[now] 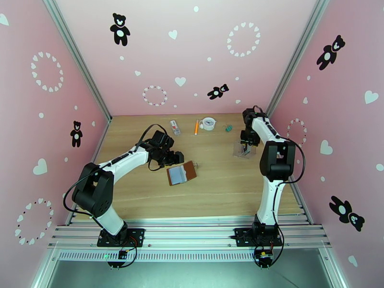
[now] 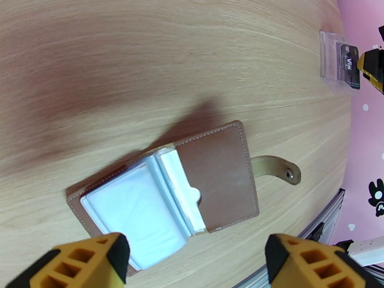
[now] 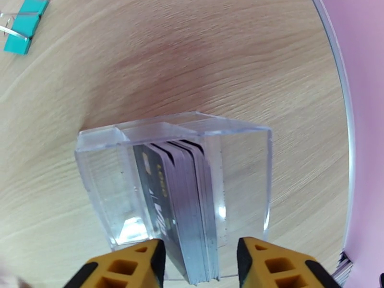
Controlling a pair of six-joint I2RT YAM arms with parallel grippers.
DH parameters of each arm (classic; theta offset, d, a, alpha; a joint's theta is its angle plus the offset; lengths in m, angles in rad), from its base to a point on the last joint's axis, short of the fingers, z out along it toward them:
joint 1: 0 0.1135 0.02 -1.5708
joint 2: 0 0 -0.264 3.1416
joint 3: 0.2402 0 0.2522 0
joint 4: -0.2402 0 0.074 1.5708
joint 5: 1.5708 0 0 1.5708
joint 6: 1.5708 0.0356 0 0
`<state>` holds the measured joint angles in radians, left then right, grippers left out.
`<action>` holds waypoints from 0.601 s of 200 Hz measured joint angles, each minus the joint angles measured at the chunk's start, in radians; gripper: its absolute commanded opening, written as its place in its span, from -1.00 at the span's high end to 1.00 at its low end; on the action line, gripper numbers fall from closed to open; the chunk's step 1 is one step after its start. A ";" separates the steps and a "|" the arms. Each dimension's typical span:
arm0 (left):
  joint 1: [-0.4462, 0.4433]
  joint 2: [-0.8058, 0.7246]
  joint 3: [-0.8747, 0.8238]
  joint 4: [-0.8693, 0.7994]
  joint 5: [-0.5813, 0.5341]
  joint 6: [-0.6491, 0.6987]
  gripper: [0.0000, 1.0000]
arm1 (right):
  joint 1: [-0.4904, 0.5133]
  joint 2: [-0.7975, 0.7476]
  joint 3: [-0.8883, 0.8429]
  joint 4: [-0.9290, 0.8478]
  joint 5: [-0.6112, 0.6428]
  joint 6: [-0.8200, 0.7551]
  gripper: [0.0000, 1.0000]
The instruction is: Put the credit cards into the card holder
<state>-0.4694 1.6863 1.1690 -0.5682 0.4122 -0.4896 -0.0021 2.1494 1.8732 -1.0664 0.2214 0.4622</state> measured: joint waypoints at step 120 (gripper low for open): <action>-0.004 0.000 0.000 0.000 0.000 0.000 -0.59 | -0.013 0.032 -0.014 -0.005 -0.017 -0.010 -0.06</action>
<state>-0.4732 1.6863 1.1690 -0.5686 0.4122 -0.4896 -0.0147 2.1811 1.8595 -1.0718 0.2047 0.4526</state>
